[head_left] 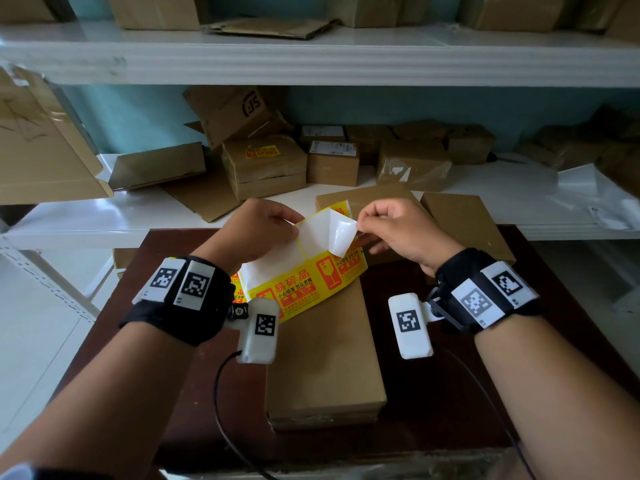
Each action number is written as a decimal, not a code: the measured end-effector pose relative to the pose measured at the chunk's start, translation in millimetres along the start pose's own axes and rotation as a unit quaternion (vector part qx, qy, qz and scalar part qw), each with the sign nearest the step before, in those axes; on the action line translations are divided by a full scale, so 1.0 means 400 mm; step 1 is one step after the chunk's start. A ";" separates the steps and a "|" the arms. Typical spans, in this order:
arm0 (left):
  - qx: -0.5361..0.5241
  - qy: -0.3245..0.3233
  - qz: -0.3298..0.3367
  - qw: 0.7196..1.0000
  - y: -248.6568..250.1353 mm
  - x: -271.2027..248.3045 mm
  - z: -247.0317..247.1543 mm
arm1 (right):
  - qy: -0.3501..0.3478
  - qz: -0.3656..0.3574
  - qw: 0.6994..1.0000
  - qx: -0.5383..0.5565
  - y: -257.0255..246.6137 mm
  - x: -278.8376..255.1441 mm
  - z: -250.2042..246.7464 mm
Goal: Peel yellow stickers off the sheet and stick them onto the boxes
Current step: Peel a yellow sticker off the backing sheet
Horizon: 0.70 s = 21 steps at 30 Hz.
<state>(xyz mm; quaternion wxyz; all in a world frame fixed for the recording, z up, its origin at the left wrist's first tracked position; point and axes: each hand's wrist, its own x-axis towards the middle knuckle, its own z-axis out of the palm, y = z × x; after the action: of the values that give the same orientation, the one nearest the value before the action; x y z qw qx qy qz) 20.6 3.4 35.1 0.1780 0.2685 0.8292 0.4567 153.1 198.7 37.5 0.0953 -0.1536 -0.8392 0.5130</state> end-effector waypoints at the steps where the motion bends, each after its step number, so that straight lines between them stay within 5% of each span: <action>1: -0.001 0.000 0.000 1.000 -0.001 0.001 -0.001 | -0.001 0.000 1.000 0.000 0.001 0.001 0.000; 21: 0.013 0.006 -0.005 1.000 -0.007 0.006 -0.006 | -0.014 0.000 1.000 0.009 0.005 0.007 0.015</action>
<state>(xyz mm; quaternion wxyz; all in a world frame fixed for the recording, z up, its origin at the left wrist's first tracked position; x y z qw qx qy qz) 16.7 2.3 33.8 0.1715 0.2641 0.8373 0.4470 148.9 195.8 32.9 0.0856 -0.1453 -0.8355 0.5229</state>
